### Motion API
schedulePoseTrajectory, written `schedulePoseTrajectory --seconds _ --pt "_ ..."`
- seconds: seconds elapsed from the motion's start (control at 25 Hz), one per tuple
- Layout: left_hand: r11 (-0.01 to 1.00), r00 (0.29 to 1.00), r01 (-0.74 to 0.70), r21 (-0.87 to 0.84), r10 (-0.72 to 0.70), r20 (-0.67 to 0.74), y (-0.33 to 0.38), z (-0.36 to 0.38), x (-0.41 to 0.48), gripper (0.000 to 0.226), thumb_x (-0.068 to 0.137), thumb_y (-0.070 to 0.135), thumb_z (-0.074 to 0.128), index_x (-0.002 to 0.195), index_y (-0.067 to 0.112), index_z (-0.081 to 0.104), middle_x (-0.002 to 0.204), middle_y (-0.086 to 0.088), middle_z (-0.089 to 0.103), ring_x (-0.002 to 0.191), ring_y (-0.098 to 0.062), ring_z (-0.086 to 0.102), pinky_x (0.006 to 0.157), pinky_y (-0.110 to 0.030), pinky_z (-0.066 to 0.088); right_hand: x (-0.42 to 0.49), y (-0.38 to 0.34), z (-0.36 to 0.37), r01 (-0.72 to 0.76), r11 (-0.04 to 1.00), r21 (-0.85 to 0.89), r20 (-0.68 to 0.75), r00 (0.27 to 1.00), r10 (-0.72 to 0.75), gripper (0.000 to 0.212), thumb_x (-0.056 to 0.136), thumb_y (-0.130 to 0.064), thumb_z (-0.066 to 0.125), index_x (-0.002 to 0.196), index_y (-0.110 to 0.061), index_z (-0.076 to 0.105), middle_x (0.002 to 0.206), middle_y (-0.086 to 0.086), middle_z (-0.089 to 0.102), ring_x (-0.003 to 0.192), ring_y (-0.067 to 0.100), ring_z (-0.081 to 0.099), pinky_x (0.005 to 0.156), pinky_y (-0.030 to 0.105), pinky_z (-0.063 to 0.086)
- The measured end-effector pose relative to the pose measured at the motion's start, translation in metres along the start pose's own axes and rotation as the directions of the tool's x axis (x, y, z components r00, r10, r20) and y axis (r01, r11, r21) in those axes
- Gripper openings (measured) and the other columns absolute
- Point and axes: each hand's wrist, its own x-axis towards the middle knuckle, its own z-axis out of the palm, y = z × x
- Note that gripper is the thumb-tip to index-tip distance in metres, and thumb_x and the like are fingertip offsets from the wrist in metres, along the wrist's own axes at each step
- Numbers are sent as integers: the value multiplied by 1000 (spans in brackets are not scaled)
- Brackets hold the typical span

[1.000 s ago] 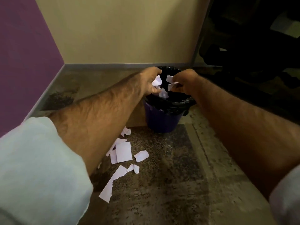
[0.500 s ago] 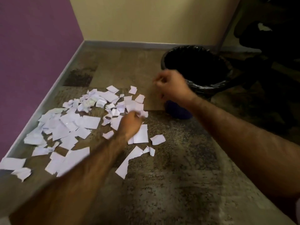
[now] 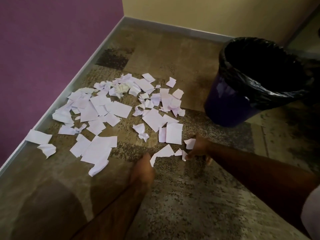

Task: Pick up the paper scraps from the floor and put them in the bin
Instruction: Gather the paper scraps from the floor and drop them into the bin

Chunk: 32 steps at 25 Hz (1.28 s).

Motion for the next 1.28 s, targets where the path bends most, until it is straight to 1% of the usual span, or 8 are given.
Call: schedulePoseTrajectory --seconds 0.16,0.32,0.48,0.6,0.8,1.08,1.2,1.28 --pt "987 983 78 -144 -100 -152 -9 -29 19 32 92 18 62 122 12 60 127 -9 64 113 -27 61 94 -37 48 15 -22 27 29 968 250 -6 1000 -29 116 50 -25 97 143 -17 28 129 20 50 90 36 69 46 38 57" --pt "969 973 52 -240 -103 -204 -14 -60 49 42 87 16 70 126 15 56 134 -9 58 118 -26 58 93 -34 50 9 -58 19 191 847 497 19 973 -230 88 62 -14 92 131 -23 38 119 12 56 92 32 71 71 46 62" --pt "1000 987 12 -19 -15 -162 -7 -74 86 99 70 31 86 149 24 26 157 -11 24 143 -32 32 107 -43 42 24 -65 -19 308 951 7 -187 935 -301 136 49 -36 97 155 -27 12 156 15 32 137 36 41 96 48 53" --pt "981 991 -123 147 129 -32 6 -76 99 127 61 40 90 153 34 3 164 -7 -10 150 -32 15 111 -48 34 29 -55 -28 215 973 -85 -66 973 -221 154 49 -31 98 150 -47 -18 164 16 -6 141 50 29 67 51 62" --pt "971 978 -176 159 155 136 24 -79 108 135 66 22 89 153 36 -13 158 -9 -32 151 -35 3 113 -48 31 34 -68 -9 367 914 -173 58 930 -363 159 48 -25 98 144 -54 -25 162 13 -21 141 55 24 52 43 61" --pt "958 965 -256 131 243 102 22 -62 102 112 78 13 79 153 39 1 158 -11 11 129 -32 49 96 -35 48 29 -92 22 540 831 -135 57 841 -538 150 53 -17 96 146 -58 -15 160 24 -1 121 48 52 66 41 63" --pt "954 955 -297 29 298 -15 23 -45 93 75 86 22 68 150 26 28 140 -11 40 123 -29 49 98 -34 43 31 -94 39 563 805 -190 -63 811 -582 135 60 -17 93 154 -42 0 144 25 32 117 38 55 91 44 55" --pt "953 955 -294 -70 290 -66 27 -38 89 53 87 22 67 137 16 50 126 -10 59 112 -25 57 87 -27 42 33 -92 45 584 805 -99 -110 798 -592 107 65 -14 89 150 -27 26 133 21 47 111 33 58 90 44 56"
